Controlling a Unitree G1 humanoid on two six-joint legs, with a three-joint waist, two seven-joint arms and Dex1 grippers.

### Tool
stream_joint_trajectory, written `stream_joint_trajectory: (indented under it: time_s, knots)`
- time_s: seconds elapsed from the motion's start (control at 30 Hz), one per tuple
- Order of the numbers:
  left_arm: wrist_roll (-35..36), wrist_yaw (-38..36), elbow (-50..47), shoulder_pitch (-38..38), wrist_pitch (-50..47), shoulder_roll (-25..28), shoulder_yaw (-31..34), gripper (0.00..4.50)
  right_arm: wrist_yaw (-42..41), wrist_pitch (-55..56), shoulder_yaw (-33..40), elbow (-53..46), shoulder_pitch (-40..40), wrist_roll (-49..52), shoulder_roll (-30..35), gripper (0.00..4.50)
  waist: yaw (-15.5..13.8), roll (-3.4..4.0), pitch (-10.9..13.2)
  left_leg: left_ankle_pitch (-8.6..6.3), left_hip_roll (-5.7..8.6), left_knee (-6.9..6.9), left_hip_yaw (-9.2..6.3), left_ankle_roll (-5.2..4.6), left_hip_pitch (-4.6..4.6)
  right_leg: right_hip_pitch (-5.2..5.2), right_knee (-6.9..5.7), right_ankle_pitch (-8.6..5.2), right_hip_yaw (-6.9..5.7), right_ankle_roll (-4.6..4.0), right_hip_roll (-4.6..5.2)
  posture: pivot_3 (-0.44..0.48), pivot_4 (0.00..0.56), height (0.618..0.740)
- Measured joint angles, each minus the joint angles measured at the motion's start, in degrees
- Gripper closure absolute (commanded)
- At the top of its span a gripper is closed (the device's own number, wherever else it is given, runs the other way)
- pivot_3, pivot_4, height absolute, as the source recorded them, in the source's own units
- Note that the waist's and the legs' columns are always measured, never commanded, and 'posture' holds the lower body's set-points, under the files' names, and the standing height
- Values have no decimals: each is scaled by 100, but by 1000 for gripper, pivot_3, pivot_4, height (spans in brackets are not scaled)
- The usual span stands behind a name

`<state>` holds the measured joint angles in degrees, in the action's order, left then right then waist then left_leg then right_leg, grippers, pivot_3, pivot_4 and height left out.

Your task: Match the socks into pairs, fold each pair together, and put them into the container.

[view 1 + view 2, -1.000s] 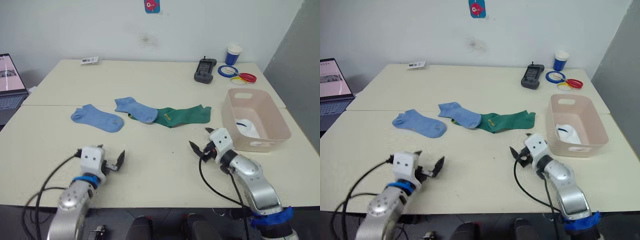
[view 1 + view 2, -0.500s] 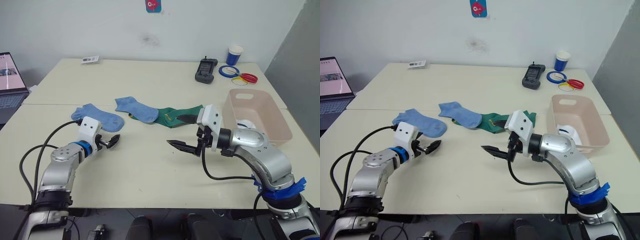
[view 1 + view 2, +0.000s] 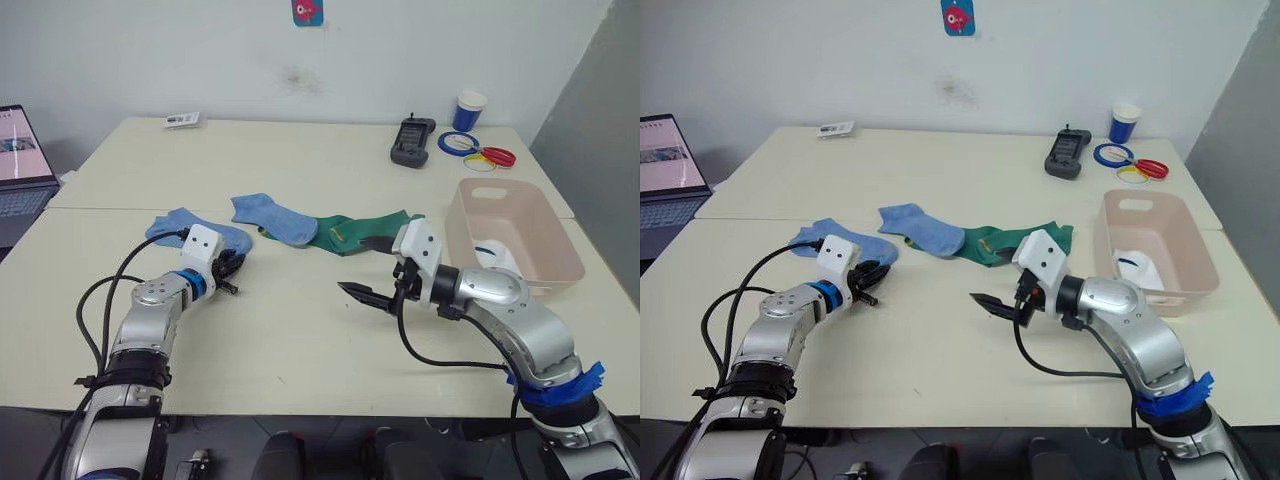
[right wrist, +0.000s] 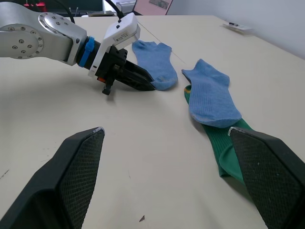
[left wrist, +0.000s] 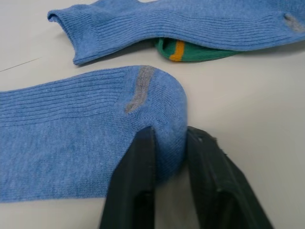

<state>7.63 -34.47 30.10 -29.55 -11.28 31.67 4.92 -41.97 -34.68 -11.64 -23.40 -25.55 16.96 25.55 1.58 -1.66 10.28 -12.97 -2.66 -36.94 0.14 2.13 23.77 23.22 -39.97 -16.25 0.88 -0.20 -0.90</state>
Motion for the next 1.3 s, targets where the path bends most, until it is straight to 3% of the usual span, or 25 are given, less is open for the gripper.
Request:
stream_joint_trajectory:
  time_s: [0.07, 0.17, 0.33, 0.4, 0.5, 0.6, 0.7, 0.9, 0.97, 1.07, 1.2, 1.3]
  knots:
    - [20, 7, -83, 49, -49, 2, 38, 4450, 33, 1, -2, 0, 12, -1, 2, 0, 7, 0, 0, 0, -2, 0, 1, 0, 0, 0, 0, 0, 1, 0, 0, 0, 150, 740]
    - [177, -5, -1000, 644, -382, -23, 119, 4450, 41, -5, 2, -4, 24, 3, 42, 0, 29, 0, 0, 0, -13, 2, -2, 0, 1, 2, 2, 3, 9, -5, 6, 0, 150, 740]
    - [823, -245, -3734, 2179, -1763, 29, -95, 4450, -90, -33, 103, -1, 154, 25, 347, 0, 7, -2, 0, 0, -9, 3, -4, 1, 3, 0, 4, -1, 9, 2, 24, 0, 150, 740]
    - [1166, -470, -4783, 2686, -2433, 337, -299, 4450, -193, -31, 169, 31, 246, 66, 510, 0, 5, -6, 0, 0, -9, 3, -4, 1, 1, -2, 5, -2, 10, 3, 24, 0, 150, 740]
    - [1726, -746, -5837, 2811, -3183, 541, -543, 4450, -272, -19, 317, 185, 274, 137, 580, 0, 6, -5, 0, 0, -8, 4, -1, 1, 0, -1, 6, -2, 7, 4, 20, 0, 150, 740]
    - [2152, -817, -6379, 2595, -3646, 409, -959, 4450, -368, 90, 361, 407, 292, 132, 694, 0, 7, -5, 0, 0, -2, 3, 2, 0, 0, -2, 7, -3, 9, 4, 10, 0, 150, 740]
    - [2298, -758, -6387, 2364, -3819, 189, -1188, 3903, -424, 176, 361, 570, 308, 120, 720, 0, 31, -5, 0, 0, 3, 2, 1, 0, -2, -1, 7, -2, 13, 3, -3, 0, 150, 740]
    - [3007, -1093, -6096, 2180, -4361, 592, -740, 2022, -498, 163, 360, 586, 486, 116, 860, 0, 33, -5, 1, 0, -6, 5, -6, 0, -8, 0, 0, -11, 3, -12, -16, 0, 150, 740]
    - [3372, -1279, -5852, 2158, -4589, 855, -292, 2022, -526, 118, 362, 554, 579, 145, 910, 0, 30, -5, 1, 0, -6, 4, -6, 0, -7, 0, 1, -11, 4, -13, -15, 0, 150, 740]
    - [3310, -1410, -5442, 2054, -4388, 1151, 18, 2022, -535, -83, 375, 495, 754, 233, 985, 0, 14, -4, 1, 0, -3, 4, -4, 0, -6, 0, 3, -11, 5, -12, -8, 0, 150, 740]
    - [2053, -1183, -4055, 1583, -2952, 1207, -196, 2022, -456, -526, 360, 103, 1073, 458, 958, 0, -11, -5, 1, 0, 2, 5, -3, 0, -3, 0, 6, -11, 3, -12, -6, 0, 150, 740]
    - [1493, -1149, -3118, 1168, -2217, 1139, -337, 2022, -227, -862, 187, -108, 1253, 454, 859, 0, -3, -6, 0, 0, 0, 4, 0, 0, 1, 4, 8, -11, 6, -12, -6, 0, 150, 740]
